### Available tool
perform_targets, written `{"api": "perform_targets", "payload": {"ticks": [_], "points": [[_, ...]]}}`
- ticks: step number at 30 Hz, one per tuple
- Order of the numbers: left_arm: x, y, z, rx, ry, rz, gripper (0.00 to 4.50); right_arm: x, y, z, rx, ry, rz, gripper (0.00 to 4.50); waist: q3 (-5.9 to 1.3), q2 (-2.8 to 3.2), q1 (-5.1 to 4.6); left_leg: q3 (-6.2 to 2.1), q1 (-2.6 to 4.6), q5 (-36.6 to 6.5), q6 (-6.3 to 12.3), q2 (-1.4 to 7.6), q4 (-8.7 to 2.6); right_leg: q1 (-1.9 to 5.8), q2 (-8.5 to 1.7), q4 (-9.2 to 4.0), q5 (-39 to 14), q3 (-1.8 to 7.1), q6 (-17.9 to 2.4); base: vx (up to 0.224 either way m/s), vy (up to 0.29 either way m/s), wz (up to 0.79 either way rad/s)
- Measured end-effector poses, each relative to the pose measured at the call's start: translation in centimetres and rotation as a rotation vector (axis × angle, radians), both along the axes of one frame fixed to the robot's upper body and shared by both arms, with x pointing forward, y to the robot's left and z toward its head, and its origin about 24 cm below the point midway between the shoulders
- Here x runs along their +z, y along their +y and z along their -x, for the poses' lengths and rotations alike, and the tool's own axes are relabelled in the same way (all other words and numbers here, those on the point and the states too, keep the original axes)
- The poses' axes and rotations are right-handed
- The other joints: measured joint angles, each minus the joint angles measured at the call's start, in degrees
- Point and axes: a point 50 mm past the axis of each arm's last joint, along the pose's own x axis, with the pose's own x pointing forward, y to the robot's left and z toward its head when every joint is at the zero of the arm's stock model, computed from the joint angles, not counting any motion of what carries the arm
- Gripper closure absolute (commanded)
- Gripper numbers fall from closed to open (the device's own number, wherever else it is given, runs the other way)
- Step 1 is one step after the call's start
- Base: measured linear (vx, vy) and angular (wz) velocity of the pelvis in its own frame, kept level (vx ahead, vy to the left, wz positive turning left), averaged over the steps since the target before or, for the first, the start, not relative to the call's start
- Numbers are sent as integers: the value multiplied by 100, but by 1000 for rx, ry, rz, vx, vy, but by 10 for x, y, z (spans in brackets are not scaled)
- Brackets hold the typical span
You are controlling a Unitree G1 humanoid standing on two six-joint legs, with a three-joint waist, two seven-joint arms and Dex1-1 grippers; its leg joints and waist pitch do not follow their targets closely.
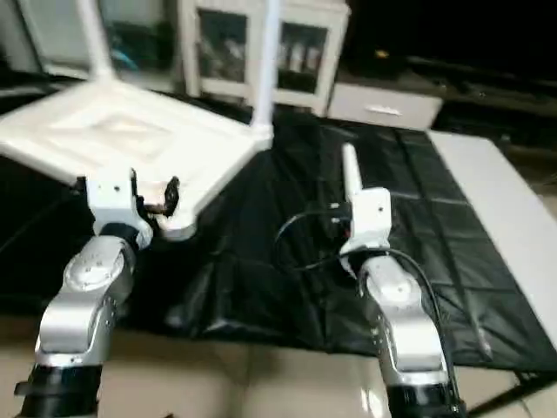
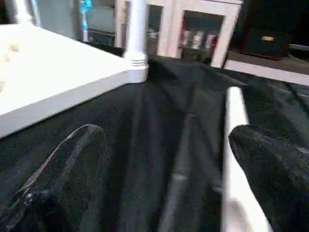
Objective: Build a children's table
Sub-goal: Rotate table base
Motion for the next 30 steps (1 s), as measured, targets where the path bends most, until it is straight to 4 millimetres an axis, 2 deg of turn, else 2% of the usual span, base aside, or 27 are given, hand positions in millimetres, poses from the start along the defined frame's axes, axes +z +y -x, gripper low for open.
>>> {"api": "perform_targets", "payload": {"ticks": [1, 2, 3, 4, 5, 6, 7, 8, 9, 11, 12, 13, 14, 15, 17, 19, 20, 22, 23, 25, 26, 27, 28, 29, 30], "points": [[0, 1, 1, 4, -3, 0, 8, 0, 2, 0, 8, -1, -4, 0, 7, 45, -30, 14, -7, 13, 19, 50, -33, 58, 8, -90, 1, -47, 0, -140, 57, 19], [2, 3, 1, 2, -15, -7, 8, 2, 6, 1, 24, -7, -15, 0, 20, 64, -55, 115, -61, 17, 16, 133, -48, 116, 24, 29, -69, 19, -52, -140, 57, 19], [3, 3, 1, 0, -25, -6, 8, 2, 7, 1, 28, -9, -19, 0, 12, -13, -50, 215, -61, 17, 16, 135, -55, 129, -24, 145, -64, 148, -47, -71, 27, 27], [4, 2, 2, -4, -32, -1, 8, 4, 7, 1, 30, -14, -19, 0, 21, -110, -45, 306, -44, 17, 15, 124, -57, 139, -78, 185, -15, 225, 82, -23, -31, 25], [1, 3, 4, -3, -24, 1, 8, 4, 8, 1, 33, -15, -21, 0, 19, -150, -26, 310, -30, 16, 13, 92, -88, 136, -69, 161, 3, 278, 144, -23, -31, 25], [0, 3, 5, -2, -19, 2, 8, 4, 8, 1, 34, -15, -26, 0, 6, -167, -24, 299, -31, 16, 13, 81, -114, 134, -73, 133, -6, 275, 155, 0, 0, 0], [-1, 4, 5, -1, -18, 3, 8, 4, 8, 1, 35, -12, -33, 0, 11, -163, -27, 288, -42, 16, 12, 77, -140, 133, -73, 86, -9, 256, 160, 0, 0, 0], [0, 4, 7, -2, -20, 3, 8, 3, 9, 1, 38, -1, -44, 0, 18, -132, -58, 269, -74, 18, 9, 75, -184, 129, -73, 16, -10, 221, 162, 0, 0, 0], [2, 2, 7, -6, -28, 6, 8, 2, 9, 1, 40, 5, -50, 0, 16, -130, -78, 253, -119, 35, -17, 79, -216, 134, -73, -32, -10, 190, 162, 0, 0, 0], [3, 0, 7, -18, -34, 9, 8, 2, 10, 2, 48, 10, -55, 0, 6, -145, -104, 231, -176, 129, -91, 98, -247, 92, -72, -77, -4, 146, 161, 0, 0, 0], [3, 0, 8, -21, -33, 8, 8, 2, 10, 1, 47, 11, -61, 0, -6, -194, -133, 270, -167, 181, -101, 110, -250, 53, -57, -73, 35, 181, 172, 0, 0, 0], [5, 0, 9, -23, -39, 7, 8, 2, 10, 1, 46, 10, -65, 0, -13, -262, -134, 317, -160, 201, -133, 112, -250, 15, -40, -32, 59, 249, 179, -5, 8, -22], [4, 0, 10, -20, -37, 6, 8, 2, 9, 1, 44, 10, -66, 0, -21, -302, -116, 341, -146, 209, -143, 116, -244, -50, -8, -29, 63, 297, 183, -2, 11, -35], [3, 2, 11, -17, -31, 3, 8, 3, 9, 0, 44, 6, -68, 0, -31, -325, -116, 351, -130, 209, -143, 122, -242, -61, 25, -44, 63, 336, 183, -2, 11, -35], [1, 3, 12, -14, -25, -2, 8, 5, 9, -2, 46, 2, -75, 0, -32, -329, -114, 348, -111, 208, -141, 124, -240, -69, 61, -69, 63, 376, 183, 12, 31, -33], [3, 8, 12, -5, -28, -20, 8, 3, 12, -7, 55, 15, -88, 0, -25, -323, -176, 365, 3, 165, -76, 142, -244, -48, 72, -139, 62, 350, 181, 38, 53, -48], [5, 10, 13, -4, -37, -28, 8, 3, 13, -8, 58, 17, -91, 0, -17, -324, -223, 374, 66, 129, -61, 151, -244, -28, 53, -143, 54, 304, 169, 44, 55, -51], [7, 11, 13, -11, -45, -39, 8, 1, 14, -10, 61, 26, -92, 0, 6, -336, -297, 432, 202, 50, -94, 204, -246, 18, 43, -135, 21, 243, 117, 65, 27, -54], [8, 11, 13, -11, -49, -41, 8, 2, 15, -11, 64, 26, -93, 0, 24, -347, -353, 461, 294, -12, -140, 229, -260, 37, 42, -117, -6, 214, 72, 71, 9, -53], [9, 11, 13, -9, -50, -37, 8, 7, 16, -15, 73, 8, -90, 0, 19, -374, -389, 504, 418, -91, -212, 257, -298, 38, 40, -103, 5, 174, 28, 109, -39, -58], [9, 11, 13, -9, -51, -33, 8, 11, 16, -17, 79, -8, -87, 0, -6, -412, -369, 508, 451, -139, -248, 249, -325, 63, 51, -102, 26, 178, -10, 123, -45, -62], [9, 9, 13, -11, -52, -25, 8, 13, 14, -17, 79, -15, -82, 0, -21, -432, -321, 462, 472, -165, -241, 205, -337, 61, 77, -102, 40, 203, -31, 113, -31, -61], [8, 6, 12, -18, -50, -18, 8, 12, 11, -17, 74, -13, -73, 0, -23, -427, -293, 427, 492, -208, -227, 151, -342, 55, 135, -99, 67, 292, -66, 137, -30, -47], [8, 0, 12, -40, -48, -13, 8, 9, 5, -16, 58, -3, -68, 0, -23, -425, -219, 356, 497, -264, -148, 95, -316, 53, 242, -83, 123, 468, -106, 137, -30, -47], [7, -3, 12, -52, -48, -13, 8, 7, 2, -15, 48, 4, -69, 0, -21, -423, -146, 282, 475, -293, -133, 76, -268, 64, 348, -49, 122, 618, -113, 166, -43, -30]]}}
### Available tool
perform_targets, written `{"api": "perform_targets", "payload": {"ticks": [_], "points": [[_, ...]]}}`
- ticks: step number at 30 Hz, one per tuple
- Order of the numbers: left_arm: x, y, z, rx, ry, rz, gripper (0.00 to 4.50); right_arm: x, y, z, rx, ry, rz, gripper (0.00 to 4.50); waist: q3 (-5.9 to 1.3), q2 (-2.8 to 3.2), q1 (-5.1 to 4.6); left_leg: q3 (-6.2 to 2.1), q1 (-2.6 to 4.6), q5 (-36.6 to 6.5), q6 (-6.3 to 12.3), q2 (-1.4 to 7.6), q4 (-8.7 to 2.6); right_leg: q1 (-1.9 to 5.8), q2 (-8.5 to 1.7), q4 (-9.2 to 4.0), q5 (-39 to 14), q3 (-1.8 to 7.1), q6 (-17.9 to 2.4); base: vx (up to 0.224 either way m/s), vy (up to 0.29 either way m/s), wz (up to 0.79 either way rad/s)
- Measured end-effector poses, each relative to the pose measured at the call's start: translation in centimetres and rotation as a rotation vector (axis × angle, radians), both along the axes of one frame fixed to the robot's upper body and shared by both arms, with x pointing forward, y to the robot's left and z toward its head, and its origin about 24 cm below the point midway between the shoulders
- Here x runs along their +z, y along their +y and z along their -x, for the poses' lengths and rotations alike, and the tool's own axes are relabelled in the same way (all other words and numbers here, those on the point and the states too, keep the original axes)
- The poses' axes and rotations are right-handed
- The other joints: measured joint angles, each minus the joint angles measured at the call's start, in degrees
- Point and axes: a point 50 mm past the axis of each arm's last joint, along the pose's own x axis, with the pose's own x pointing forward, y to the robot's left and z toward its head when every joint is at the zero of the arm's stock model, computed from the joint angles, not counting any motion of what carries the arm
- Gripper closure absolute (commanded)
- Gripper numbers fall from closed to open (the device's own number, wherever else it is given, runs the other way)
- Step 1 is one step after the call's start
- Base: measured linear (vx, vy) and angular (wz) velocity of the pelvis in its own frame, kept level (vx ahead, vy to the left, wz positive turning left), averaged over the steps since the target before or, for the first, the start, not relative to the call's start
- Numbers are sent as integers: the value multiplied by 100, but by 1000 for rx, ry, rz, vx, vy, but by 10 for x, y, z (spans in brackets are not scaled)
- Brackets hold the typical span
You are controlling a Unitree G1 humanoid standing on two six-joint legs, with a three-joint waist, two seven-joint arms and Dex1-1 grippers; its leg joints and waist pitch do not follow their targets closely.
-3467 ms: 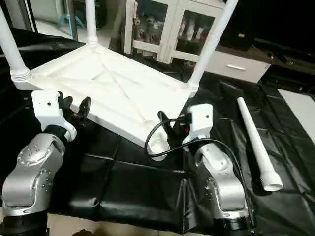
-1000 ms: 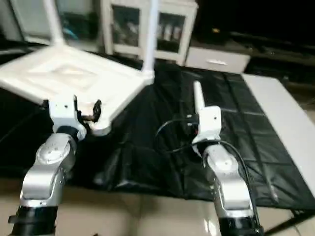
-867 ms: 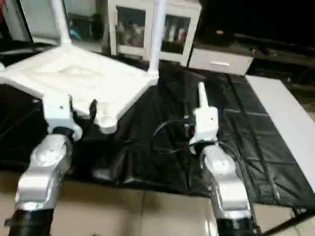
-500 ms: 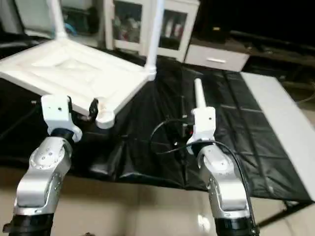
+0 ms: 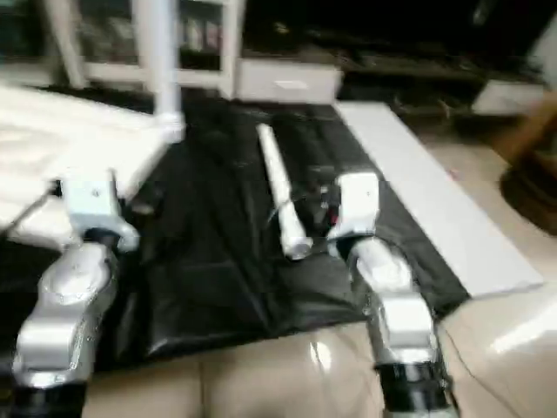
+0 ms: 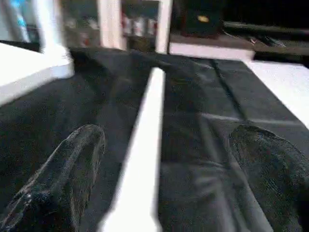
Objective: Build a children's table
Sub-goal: Rotate table base
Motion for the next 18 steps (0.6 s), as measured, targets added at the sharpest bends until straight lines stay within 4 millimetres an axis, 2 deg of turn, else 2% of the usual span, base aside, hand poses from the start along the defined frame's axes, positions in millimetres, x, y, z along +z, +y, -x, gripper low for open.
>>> {"api": "perform_targets", "payload": {"ticks": [1, 2, 3, 4, 5, 6, 7, 8, 9, 10, 11, 12, 13, 14, 15, 16, 17, 18], "points": [[0, -1, 0, -7, 1, 0, 8, -1, -2, 0, -6, 2, 2, 0, 16, 28, 120, -76, -32, -13, -13, 0, 101, 34, 107, 18, -21, 119, -25, 156, -12, -27], [0, 0, -1, -5, 0, -4, 8, 1, -3, -1, -7, -3, 3, 0, 31, 83, 253, -197, -132, -32, -54, 1, 206, 88, 222, 5, -50, 197, -22, 156, -12, -27], [1, 1, -1, -2, -3, -10, 8, 2, -1, -1, -2, -8, 2, 0, 34, 120, 298, -202, -195, -30, -125, 33, 169, 88, 290, 31, -78, 231, -21, 144, 32, -34], [1, 4, -1, 4, -2, -14, 8, 3, 4, -2, 16, -11, 0, 0, 21, 99, 279, -254, -192, -39, -106, 37, 156, 71, 271, 66, -123, 197, -34, 174, 19, -11], [0, 12, -2, 28, 4, -27, 8, 4, 11, -2, 47, -11, 6, 0, -7, 32, 145, -298, -142, -32, -70, -55, 77, -73, 75, 286, -247, -12, -178, 174, 19, -11], [-1, 16, -2, 46, 9, -27, 8, 5, 14, -2, 68, -15, 8, 0, -38, -15, 79, -303, -88, -49, -41, -110, 54, -169, -79, 545, -282, -123, -185, 210, -12, 16], [0, 16, -2, 47, 8, -27, 8, 5, 14, -2, 73, -17, 9, 0, -47, -35, 30, -290, -35, -97, 14, -157, 53, -228, -233, 612, -280, -174, -188, 165, 3, 15], [1, 14, -3, 39, 1, -23, 8, 6, 12, -2, 77, -18, 19, 0, -77, -119, -39, -264, 29, -172, 52, -227, 43, -231, -425, 421, -294, -150, 33, 165, 3, 15], [3, 12, -4, 33, -4, -20, 8, 7, 9, -2, 76, -18, 28, 0, -106, -178, -31, -266, -3, -237, 182, -258, 133, -124, -403, 417, -329, -113, 166, 159, -10, 14], [2, 8, -5, 22, -2, -12, 8, 5, 3, -2, 63, -7, 39, 0, -76, -127, 10, -310, -50, -274, 464, -258, 346, -54, -362, 377, -356, -71, 156, 154, -17, 13], [1, -1, -5, -14, 2, -9, 8, 4, -4, -2, 43, 10, 47, 0, -56, -56, 112, -391, -278, -245, 482, -259, 782, 40, -317, 290, -354, -47, 147, 154, -17, 13], [1, -2, -5, -21, 2, -12, 8, 4, -6, -2, 36, 13, 45, 0, -60, -23, 157, -421, -461, -156, 328, -275, 951, 109, -297, 233, -356, -48, 145, 115, 15, -2], [2, -1, -5, -17, -3, -16, 8, 5, -6, -3, 36, 17, 44, 0, -51, 10, 185, -445, -610, -55, 164, -261, 870, 176, -277, 195, -367, -89, 129, 96, 11, -8], [3, 1, -5, -13, -7, -18, 8, 6, -4, -4, 49, 21, 40, 0, -49, 77, 200, -458, -730, 95, 47, -186, 563, 246, -230, 180, -393, -168, 104, 96, 11, -8], [6, 2, -5, -21, -18, -21, 8, 11, -2, -7, 65, 13, 32, 0, -25, 229, 206, -460, -821, 517, 110, -22, 259, 313, -91, 210, -448, -270, 143, 96, 41, 3], [4, 4, -3, -23, -9, -26, 8, 10, 4, -6, 89, 21, 17, 0, -7, 259, 203, -474, -824, 474, 130, 13, 290, 307, -109, 249, -491, -313, 121, 100, 62, 5], [2, 12, -3, -18, 6, -44, 8, 12, 13, -8, 136, 29, 11, 0, -22, 198, 155, -493, -828, 463, 153, -3, 293, 245, -122, 328, -509, -286, 81, 100, 62, 5], [2, 15, -3, -16, 12, -53, 8, 15, 16, -9, 154, 30, 5, 0, -36, 167, 154, -483, -834, 460, 160, -26, 301, 212, -143, 329, -494, -226, 122, 78, 34, 2]]}}
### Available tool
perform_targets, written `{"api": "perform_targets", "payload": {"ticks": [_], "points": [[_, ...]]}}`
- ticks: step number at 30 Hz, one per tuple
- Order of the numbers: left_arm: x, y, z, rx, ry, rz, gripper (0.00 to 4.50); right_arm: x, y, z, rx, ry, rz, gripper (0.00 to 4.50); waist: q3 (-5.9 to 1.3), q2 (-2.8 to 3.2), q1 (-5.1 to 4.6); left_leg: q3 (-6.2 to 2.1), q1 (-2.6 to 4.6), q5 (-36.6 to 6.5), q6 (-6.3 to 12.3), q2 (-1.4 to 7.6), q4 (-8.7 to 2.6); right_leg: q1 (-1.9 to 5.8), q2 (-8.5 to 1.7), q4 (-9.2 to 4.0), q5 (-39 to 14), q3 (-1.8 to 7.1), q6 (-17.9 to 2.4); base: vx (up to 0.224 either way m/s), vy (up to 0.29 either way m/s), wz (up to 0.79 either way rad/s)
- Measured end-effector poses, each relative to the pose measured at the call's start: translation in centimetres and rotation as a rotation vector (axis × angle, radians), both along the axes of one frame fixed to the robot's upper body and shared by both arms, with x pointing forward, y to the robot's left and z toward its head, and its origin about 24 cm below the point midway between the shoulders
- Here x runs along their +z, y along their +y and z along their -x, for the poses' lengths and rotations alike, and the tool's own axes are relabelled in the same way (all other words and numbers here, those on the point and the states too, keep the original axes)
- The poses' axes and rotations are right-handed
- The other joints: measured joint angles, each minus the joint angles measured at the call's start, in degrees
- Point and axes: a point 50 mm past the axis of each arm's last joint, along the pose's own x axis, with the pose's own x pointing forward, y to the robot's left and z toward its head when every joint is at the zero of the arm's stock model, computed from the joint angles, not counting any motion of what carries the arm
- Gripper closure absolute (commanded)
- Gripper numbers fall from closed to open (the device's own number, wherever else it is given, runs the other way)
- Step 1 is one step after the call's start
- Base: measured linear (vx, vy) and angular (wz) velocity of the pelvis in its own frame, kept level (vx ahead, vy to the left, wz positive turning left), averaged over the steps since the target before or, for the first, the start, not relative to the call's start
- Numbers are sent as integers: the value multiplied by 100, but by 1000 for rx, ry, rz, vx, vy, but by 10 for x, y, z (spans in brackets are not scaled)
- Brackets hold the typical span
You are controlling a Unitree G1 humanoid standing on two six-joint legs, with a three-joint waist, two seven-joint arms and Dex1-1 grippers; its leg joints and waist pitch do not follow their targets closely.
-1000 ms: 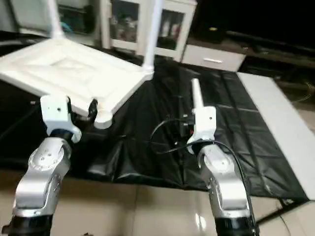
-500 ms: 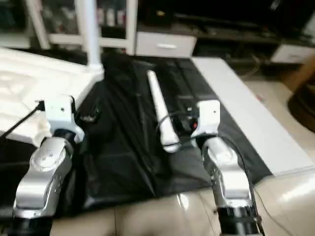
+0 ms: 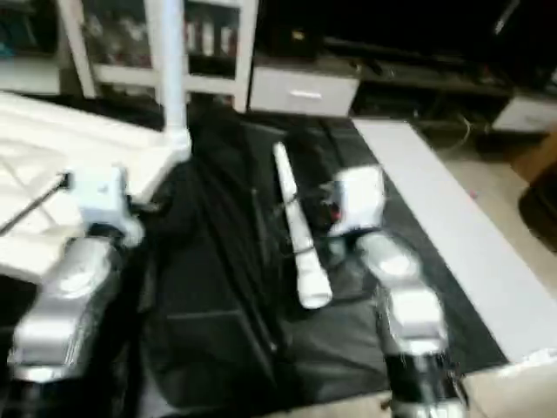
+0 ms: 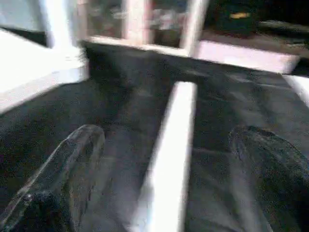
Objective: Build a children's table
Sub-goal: Rotate table base, then pick table leg
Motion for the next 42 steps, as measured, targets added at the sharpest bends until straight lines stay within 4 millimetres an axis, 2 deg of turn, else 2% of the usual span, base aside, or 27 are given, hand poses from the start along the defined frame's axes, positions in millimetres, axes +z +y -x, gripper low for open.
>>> {"api": "perform_targets", "payload": {"ticks": [2, 5, 7, 11, 18, 21, 23, 25, 30, 33, 34, 37, 42], "points": [[0, -4, 0, -72, 8, -18, 8, 5, 0, -3, 24, 15, -2, 0, -40, -62, 29, 58, -23, 16, 2, -56, -6, -37, -62, -3, 38, 117, 266, 0, 0, 0], [-2, -13, 3, -205, 26, -54, 8, 0, -3, -8, 36, 105, 11, 0, -37, -71, 69, 155, -11, 135, -38, -62, -191, -111, -73, -33, 96, 175, 246, 0, 0, 0], [-3, -15, 8, -345, 56, -121, 8, -3, -4, -18, 45, 198, 4, 0, -23, -67, 21, 193, 26, 184, -88, -53, -277, -127, -72, -41, 118, 192, 196, -74, -43, -7], [1, -22, 14, -536, 69, -171, 8, -6, -6, -31, 36, 283, 18, 0, -2, -81, 17, 322, 95, 239, -130, 34, -379, -135, -71, -28, 146, 177, 160, -77, -53, -1], [0, -30, 22, -788, 161, -214, 8, -17, 1, -52, 32, 416, 120, 0, 31, -132, 21, 336, 100, 278, -193, 74, -398, -151, -72, -11, 165, 130, 132, -24, -18, -1], [-2, -33, 28, -876, 220, -226, 8, -20, 7, -57, 49, 481, 119, 0, 29, -169, 18, 343, 79, 303, -202, 83, -397, -171, -73, -14, 179, 123, 114, 0, 0, 0], [-3, -36, 33, -926, 254, -226, 8, -23, 12, -59, 70, 511, 118, 0, 22, -197, 25, 357, 28, 333, -210, 89, -396, -213, -73, -17, 183, 120, 99, 0, 0, 0], [-6, -36, 36, -945, 283, -221, 8, -29, 17, -59, 79, 555, 142, 0, 21, -209, 21, 374, 9, 347, -187, 97, -397, -236, -71, -19, 181, 120, 97, 0, 0, 0], [-10, -37, 39, -956, 319, -204, 8, -46, 19, -54, 92, 649, 168, 0, 32, -285, 32, 400, 5, 342, -180, 119, -397, -241, -69, -21, 178, 117, 94, 0, 0, 0], [-11, -38, 42, -959, 335, -201, 8, -51, 21, -52, 111, 687, 181, 0, 41, -307, 18, 460, 11, 347, -188, 161, -396, -241, -69, -16, 180, 117, 93, 0, 0, 0], [-11, -38, 42, -960, 337, -201, 0, -52, 21, -51, 114, 696, 187, 30, 44, -312, 19, 463, 16, 347, -187, 164, -397, -239, -69, -14, 182, 117, 92, 0, 0, 0], [-11, -38, 43, -960, 338, -206, 0, -54, 20, -51, 120, 716, 199, 37, 45, -319, 22, 463, 20, 348, -189, 167, -397, -237, -68, -10, 191, 115, 89, 0, 0, 0], [-11, -38, 42, -954, 341, -207, 0, -54, 20, -52, 123, 732, 206, 95, 42, -328, 43, 464, 20, 350, -192, 169, -397, -235, -70, -10, 196, 112, 90, 0, 0, 0]]}}
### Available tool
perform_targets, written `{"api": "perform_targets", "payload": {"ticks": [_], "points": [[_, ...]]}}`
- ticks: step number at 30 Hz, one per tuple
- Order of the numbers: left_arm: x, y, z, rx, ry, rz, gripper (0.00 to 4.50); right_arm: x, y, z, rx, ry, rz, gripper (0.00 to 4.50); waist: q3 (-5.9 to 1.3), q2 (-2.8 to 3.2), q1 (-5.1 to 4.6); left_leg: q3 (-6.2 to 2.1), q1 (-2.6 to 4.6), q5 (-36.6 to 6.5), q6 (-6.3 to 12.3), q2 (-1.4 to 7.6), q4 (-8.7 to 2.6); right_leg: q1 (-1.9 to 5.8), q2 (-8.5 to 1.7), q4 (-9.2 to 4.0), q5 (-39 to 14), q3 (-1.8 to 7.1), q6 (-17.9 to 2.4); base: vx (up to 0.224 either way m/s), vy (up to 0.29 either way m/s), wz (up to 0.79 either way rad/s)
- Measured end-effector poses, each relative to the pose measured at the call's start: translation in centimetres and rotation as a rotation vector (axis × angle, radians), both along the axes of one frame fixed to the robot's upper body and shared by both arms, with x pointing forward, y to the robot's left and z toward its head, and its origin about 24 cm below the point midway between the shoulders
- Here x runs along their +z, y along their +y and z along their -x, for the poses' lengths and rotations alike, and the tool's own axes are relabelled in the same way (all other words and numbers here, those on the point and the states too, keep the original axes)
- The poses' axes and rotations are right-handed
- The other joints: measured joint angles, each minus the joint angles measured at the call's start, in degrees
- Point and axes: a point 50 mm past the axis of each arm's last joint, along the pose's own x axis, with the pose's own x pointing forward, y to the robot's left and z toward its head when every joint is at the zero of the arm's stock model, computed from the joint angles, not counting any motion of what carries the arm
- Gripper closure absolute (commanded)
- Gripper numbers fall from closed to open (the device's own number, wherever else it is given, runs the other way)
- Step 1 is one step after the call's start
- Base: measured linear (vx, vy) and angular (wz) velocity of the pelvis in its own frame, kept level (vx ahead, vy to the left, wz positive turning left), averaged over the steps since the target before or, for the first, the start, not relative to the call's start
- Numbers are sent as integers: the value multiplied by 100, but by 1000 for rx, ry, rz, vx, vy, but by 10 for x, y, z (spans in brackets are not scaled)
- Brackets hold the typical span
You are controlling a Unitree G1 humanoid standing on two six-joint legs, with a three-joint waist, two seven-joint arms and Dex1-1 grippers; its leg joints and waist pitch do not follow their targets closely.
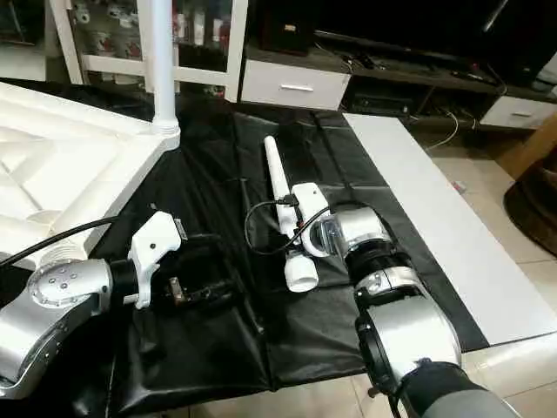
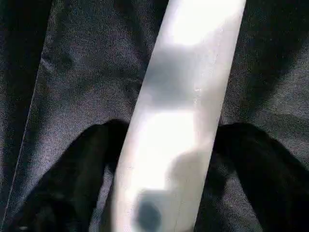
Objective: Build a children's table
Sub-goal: Pick table leg
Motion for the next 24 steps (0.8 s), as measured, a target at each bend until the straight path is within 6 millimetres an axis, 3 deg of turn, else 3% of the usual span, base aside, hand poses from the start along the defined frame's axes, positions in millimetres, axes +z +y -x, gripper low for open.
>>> {"api": "perform_targets", "payload": {"ticks": [17, 24], "points": [[-2, -2, 0, 17, -15, -20, 0, -3, -3, 0, -2, 5, -33, 244, -1, -35, -4, 3, 2, 2, -2, 3, 0, 0, 2, 0, -1, 0, 0, 0, 0, 0], [-1, 0, -2, 36, -40, -36, 0, -1, -6, -1, -27, -8, -64, 266, 0, -35, 4, 3, 0, 2, -3, 3, 1, 0, 2, 0, -1, 0, 0, 0, 0, 0]]}}
